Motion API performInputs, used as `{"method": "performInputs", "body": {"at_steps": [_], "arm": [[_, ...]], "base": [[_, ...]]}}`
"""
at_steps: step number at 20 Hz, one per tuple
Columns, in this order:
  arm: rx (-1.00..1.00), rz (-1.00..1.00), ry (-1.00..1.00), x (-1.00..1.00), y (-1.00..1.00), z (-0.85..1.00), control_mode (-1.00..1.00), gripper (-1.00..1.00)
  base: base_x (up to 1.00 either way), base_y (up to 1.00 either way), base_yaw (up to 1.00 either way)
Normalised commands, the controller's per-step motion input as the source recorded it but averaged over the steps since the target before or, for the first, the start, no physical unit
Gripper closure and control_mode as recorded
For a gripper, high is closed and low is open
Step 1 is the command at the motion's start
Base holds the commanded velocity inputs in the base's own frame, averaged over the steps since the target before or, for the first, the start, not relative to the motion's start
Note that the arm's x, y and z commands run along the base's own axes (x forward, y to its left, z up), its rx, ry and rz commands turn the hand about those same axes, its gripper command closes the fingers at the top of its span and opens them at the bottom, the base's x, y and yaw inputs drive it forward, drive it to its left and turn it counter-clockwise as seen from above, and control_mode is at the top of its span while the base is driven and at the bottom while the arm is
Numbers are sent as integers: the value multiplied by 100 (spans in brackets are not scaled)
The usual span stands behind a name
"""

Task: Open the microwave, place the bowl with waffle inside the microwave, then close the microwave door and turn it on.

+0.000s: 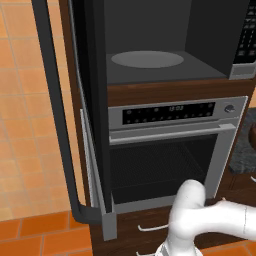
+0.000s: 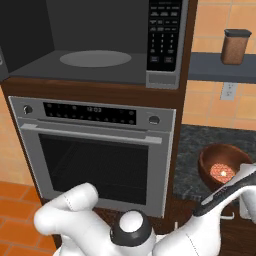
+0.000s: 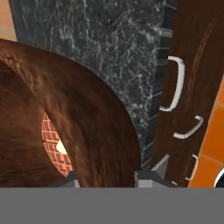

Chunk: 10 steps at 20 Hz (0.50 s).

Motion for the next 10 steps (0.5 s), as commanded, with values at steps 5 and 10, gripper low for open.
{"method": "performInputs", "body": {"at_steps": [5, 10], "arm": [[1, -3, -38, -100, 13, 40, -100, 100], [-7, 0, -19, -100, 67, 82, -100, 100]], "base": [[0, 0, 0], [0, 0, 0]]}}
